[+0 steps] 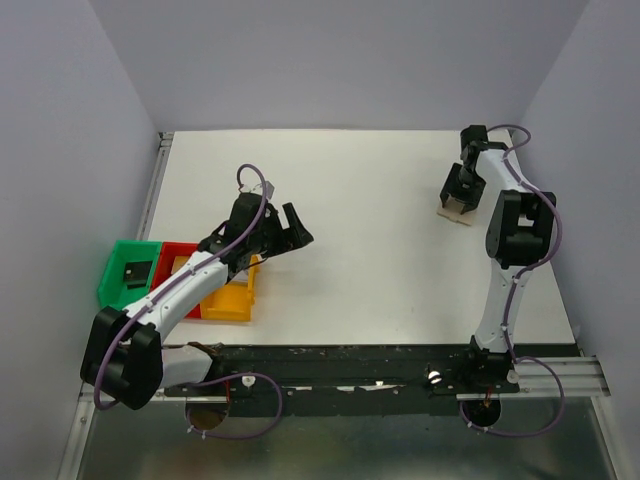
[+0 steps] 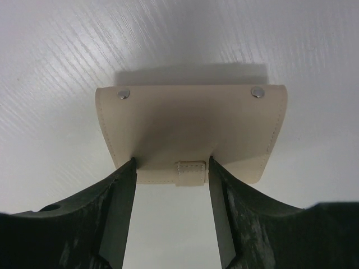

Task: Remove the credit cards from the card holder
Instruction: Move the card holder to the center of the board.

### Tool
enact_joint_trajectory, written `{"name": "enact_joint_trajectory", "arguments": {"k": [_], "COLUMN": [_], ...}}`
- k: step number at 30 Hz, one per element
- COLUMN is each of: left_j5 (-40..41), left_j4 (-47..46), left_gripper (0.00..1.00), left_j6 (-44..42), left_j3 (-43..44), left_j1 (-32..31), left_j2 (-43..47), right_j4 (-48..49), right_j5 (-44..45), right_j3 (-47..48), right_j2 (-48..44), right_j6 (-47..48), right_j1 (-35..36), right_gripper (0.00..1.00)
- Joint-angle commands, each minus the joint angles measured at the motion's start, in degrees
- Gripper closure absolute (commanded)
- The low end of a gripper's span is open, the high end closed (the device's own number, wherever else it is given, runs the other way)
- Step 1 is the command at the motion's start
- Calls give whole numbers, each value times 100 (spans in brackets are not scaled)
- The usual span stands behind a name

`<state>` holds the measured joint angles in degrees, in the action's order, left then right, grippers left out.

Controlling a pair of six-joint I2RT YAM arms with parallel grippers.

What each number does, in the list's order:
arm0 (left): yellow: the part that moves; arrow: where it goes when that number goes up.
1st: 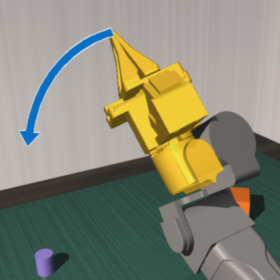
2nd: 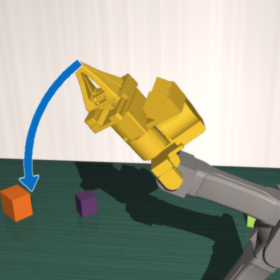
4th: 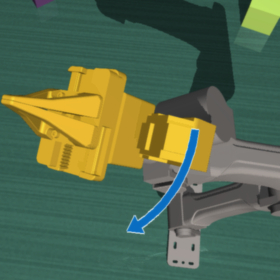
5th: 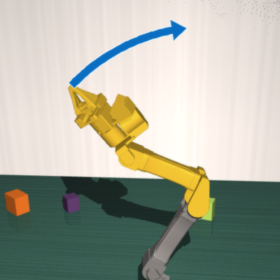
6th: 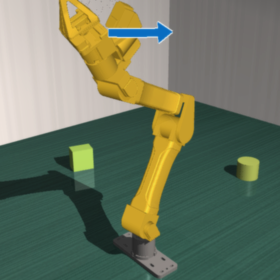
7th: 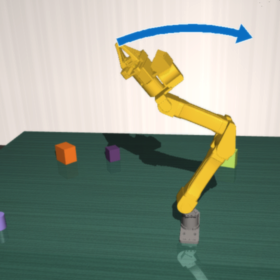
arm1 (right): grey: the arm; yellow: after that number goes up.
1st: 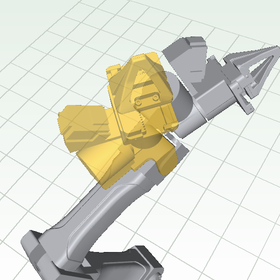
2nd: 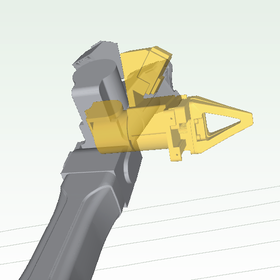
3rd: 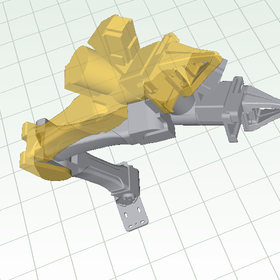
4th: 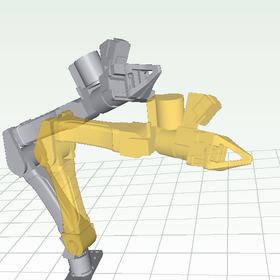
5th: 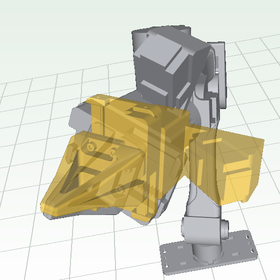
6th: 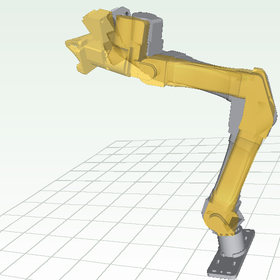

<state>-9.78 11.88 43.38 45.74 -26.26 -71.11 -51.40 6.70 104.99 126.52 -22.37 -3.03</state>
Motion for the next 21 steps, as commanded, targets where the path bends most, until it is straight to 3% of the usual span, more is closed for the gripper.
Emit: {"name": "enact_joint_trajectory", "arguments": {"k": [1,12,17,21], "left_j5": [117,3,-15,-24], "left_j4": [-1,-168,-195,-239], "left_gripper": [7,6,7,6], "left_j6": [-5,39,48,66], "left_j3": [111,102,76,23], "left_j1": [-37,-151,-239,-309], "left_j2": [177,159,212,273], "right_j4": [-397,-248,-160,-397], "right_j5": [262,402,78,270], "right_j3": [-66,-1234,-1630,-1683], "right_j2": [31,-715,-1138,-1156], "right_j6": [347,707,892,937], "right_j1": [13,153,303,934], "right_gripper": [38,39,39,39]}}
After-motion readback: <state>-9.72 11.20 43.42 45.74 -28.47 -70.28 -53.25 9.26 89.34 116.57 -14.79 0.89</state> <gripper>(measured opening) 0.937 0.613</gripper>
